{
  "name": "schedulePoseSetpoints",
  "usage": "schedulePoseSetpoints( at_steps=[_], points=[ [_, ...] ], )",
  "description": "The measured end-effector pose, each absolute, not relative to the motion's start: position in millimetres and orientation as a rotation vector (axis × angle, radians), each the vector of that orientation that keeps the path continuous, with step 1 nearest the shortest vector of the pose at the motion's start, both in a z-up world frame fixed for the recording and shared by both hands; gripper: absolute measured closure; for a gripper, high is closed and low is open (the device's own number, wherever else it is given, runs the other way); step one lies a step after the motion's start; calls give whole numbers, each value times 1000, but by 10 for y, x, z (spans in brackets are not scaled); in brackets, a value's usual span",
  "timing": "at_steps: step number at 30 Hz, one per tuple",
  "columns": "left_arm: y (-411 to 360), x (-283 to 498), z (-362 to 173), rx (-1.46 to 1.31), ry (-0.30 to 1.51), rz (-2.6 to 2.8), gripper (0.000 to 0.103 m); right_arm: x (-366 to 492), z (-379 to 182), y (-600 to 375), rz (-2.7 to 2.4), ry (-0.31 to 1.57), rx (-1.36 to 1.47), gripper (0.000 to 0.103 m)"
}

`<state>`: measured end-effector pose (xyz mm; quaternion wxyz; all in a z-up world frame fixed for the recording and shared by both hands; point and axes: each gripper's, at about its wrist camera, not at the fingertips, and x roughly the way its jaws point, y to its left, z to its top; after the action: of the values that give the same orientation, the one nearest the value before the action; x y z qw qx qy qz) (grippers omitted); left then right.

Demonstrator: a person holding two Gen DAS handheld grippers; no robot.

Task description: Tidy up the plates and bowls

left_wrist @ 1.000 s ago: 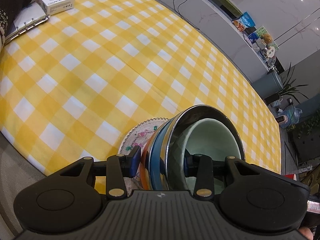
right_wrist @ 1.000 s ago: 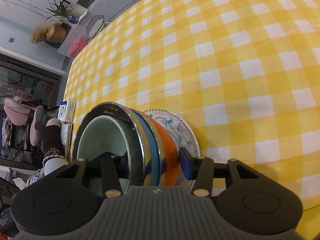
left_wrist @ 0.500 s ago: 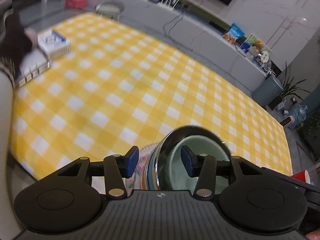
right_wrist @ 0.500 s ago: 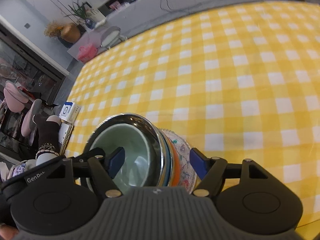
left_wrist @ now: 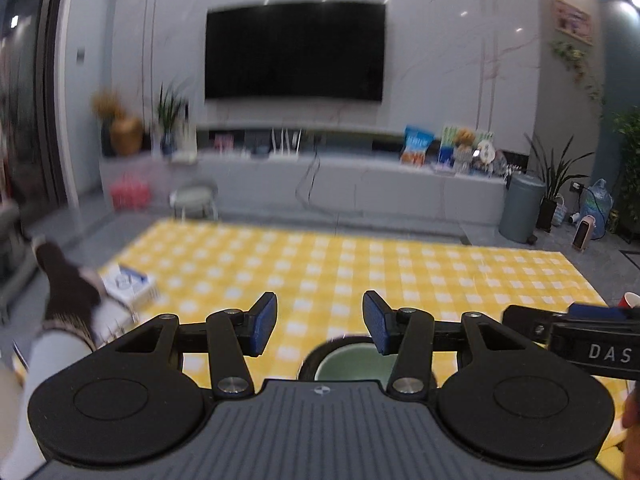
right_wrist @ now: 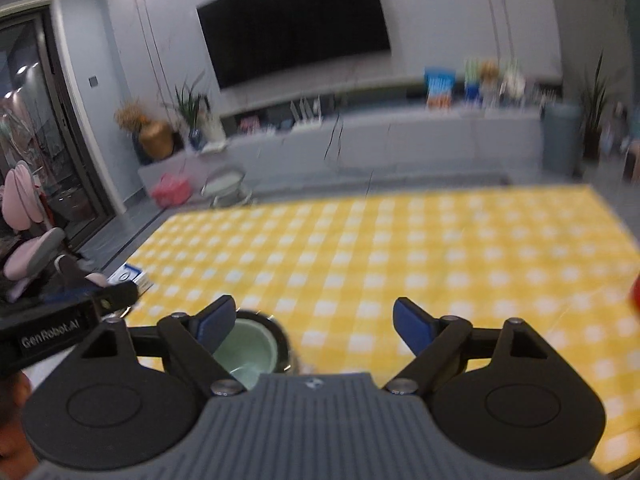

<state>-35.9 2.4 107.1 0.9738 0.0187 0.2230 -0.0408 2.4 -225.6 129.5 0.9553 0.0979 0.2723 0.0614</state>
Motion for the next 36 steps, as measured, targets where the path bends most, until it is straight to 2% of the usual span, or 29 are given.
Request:
schedulePoseSetpoints(
  at_steps=[8,16,25,36],
  points=[
    [-183,-717,1048,105,341,-65,47,-543,1352,-2414,53,407,114,11],
    [-200,-860,834,159,435,-116,47,-855,1203,-2409,-3,372,98,9],
    [-147,-718,535,161,727,-105,46,-781,714,-2228,56,651,99,9],
    [-150,-640,184,183,820,-89,45,-617,439,-2080,64,771,107,9]
  ],
)
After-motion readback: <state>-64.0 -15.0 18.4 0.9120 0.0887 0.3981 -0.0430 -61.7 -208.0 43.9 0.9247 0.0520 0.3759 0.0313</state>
